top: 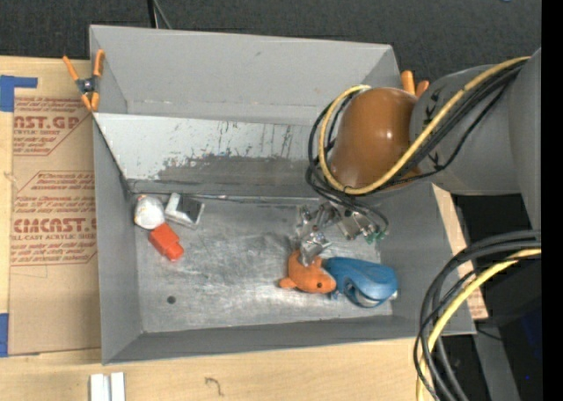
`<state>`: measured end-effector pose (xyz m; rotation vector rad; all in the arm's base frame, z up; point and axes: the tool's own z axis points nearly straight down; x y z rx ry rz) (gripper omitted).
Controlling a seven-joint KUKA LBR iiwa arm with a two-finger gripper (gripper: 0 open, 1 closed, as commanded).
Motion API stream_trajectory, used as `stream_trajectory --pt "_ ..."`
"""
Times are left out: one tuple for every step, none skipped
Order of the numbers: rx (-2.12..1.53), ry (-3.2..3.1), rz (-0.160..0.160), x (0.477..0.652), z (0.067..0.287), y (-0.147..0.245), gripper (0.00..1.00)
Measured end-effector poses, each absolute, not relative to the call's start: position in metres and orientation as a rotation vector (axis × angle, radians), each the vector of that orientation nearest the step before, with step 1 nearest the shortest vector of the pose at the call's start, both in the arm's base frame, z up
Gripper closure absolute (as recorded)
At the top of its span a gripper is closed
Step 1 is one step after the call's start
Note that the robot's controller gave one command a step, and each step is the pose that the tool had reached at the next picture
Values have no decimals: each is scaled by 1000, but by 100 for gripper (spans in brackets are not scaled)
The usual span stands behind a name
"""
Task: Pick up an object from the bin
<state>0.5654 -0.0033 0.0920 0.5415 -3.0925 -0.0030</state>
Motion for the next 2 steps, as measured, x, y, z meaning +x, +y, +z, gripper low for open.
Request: stream_trajectory --pt "690 -3062 -4 558 122 -12 100" --pt "731 -3060 -2 509 129 -68 100"
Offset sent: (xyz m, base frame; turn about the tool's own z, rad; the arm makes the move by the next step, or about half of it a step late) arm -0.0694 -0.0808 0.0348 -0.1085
